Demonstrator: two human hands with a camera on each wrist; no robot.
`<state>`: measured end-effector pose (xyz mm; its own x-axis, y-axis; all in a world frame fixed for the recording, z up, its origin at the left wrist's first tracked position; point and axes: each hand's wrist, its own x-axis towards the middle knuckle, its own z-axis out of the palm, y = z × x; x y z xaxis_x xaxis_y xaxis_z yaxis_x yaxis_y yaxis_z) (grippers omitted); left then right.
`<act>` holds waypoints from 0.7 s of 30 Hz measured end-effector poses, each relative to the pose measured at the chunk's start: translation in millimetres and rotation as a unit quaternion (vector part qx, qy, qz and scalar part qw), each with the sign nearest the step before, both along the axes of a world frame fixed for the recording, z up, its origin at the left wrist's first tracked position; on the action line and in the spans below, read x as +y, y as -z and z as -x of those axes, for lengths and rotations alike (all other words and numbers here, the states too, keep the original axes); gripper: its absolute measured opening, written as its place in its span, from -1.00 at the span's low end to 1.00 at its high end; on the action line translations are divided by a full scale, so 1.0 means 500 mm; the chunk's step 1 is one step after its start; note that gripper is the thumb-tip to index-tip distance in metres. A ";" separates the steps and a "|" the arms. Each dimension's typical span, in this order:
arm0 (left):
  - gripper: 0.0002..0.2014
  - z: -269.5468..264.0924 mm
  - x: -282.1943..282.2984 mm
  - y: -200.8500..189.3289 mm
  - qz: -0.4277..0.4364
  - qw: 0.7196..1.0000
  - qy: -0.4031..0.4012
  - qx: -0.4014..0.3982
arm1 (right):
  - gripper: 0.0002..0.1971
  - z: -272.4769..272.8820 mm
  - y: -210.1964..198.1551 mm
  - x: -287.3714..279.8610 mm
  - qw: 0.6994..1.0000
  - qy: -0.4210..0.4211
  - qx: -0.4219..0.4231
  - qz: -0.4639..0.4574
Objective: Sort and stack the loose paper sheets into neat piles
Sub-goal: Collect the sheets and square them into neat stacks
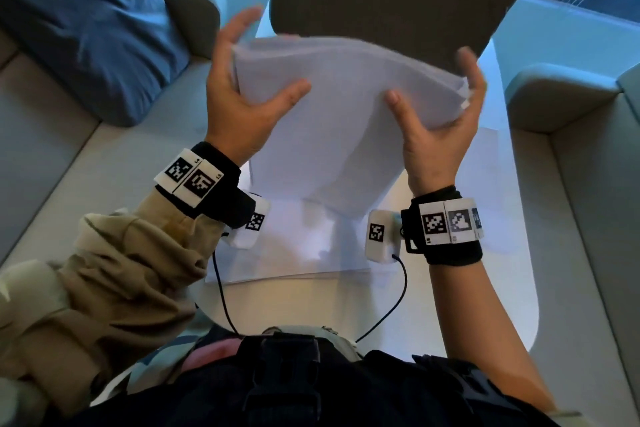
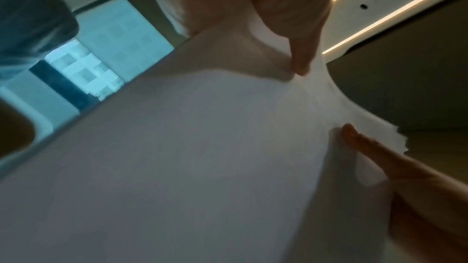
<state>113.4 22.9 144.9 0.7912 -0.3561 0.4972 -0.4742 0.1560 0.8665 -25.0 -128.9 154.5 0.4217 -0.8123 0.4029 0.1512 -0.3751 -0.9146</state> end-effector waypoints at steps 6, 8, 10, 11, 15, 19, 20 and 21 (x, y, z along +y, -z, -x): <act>-0.55 -0.026 0.002 0.006 -0.064 0.978 -0.021 -0.196 | -0.72 -0.011 0.018 -0.020 0.955 0.055 0.011 0.291; -0.68 -0.036 0.003 0.012 -0.082 0.972 -0.022 -0.217 | -0.78 -0.011 0.024 -0.027 0.949 0.060 0.031 0.307; -0.74 -0.041 0.005 0.011 -0.075 0.975 -0.029 -0.208 | -0.77 -0.009 0.018 -0.028 0.955 0.081 0.029 0.284; -0.75 -0.045 0.005 0.013 -0.066 0.978 -0.035 -0.194 | -0.76 -0.008 0.013 -0.029 0.962 0.094 0.024 0.256; -0.49 -0.039 0.003 0.017 -0.019 0.997 0.014 -0.079 | -0.72 -0.016 0.004 -0.029 0.995 0.093 0.007 0.037; -0.42 -0.016 -0.003 0.021 -0.049 0.995 0.075 0.047 | -0.73 -0.026 0.005 0.001 0.993 0.030 -0.055 -0.098; -0.52 -0.013 -0.004 0.018 -0.061 0.995 0.049 0.054 | -0.63 -0.024 0.000 0.009 0.991 0.016 -0.083 -0.103; -0.60 -0.011 -0.007 0.013 -0.065 0.996 0.015 0.054 | -0.57 -0.023 -0.007 0.014 0.991 0.013 -0.098 -0.092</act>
